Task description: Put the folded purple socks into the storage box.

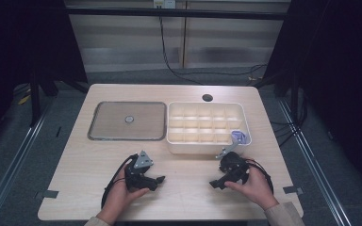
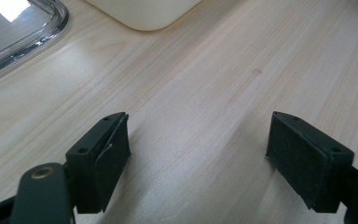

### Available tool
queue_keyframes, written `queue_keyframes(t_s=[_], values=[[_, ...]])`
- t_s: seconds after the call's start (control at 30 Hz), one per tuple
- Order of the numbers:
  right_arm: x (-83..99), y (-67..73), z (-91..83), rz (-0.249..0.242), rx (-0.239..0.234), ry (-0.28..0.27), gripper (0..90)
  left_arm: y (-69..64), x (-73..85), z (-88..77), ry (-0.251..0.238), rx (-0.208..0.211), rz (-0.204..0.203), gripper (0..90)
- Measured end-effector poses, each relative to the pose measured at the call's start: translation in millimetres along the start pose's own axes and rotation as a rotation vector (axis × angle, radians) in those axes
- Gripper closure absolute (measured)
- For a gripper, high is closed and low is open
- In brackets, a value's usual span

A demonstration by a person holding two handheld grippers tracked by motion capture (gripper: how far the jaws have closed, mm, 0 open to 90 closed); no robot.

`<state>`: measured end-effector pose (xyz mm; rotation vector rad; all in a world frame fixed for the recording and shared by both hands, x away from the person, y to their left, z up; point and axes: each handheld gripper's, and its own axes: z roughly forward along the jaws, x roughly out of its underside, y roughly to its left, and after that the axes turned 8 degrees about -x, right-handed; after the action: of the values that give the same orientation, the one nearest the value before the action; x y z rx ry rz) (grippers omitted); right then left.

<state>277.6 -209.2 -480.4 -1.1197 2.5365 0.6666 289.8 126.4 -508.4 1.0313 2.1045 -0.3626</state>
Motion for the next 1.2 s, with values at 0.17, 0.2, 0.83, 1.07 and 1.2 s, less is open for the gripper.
queue_keyframes(t_s=[0.17, 0.2, 0.83, 1.07, 1.2], values=[[9.2, 3.9, 2.1, -0.046, 0.021, -0.050, 18.0, 0.0, 0.0, 0.0, 0.000, 0.000, 0.000, 20.6], [10.9, 4.3, 2.6, -0.058, 0.028, -0.061, 17.8, -0.1, 0.0, -0.1, 0.000, 0.000, 0.000, 20.6], [36.5, 10.7, 10.7, -0.146, 0.095, -0.240, 15.0, -0.2, 0.1, -0.1, -0.001, -0.001, -0.001, 20.8], [41.3, 9.3, 12.3, -0.159, 0.093, -0.286, 14.9, -0.4, 0.1, -0.1, 0.000, -0.002, 0.001, 20.9], [44.0, 8.9, 13.1, -0.159, 0.094, -0.309, 15.0, -0.3, 0.0, -0.3, 0.003, -0.004, 0.003, 20.9]])
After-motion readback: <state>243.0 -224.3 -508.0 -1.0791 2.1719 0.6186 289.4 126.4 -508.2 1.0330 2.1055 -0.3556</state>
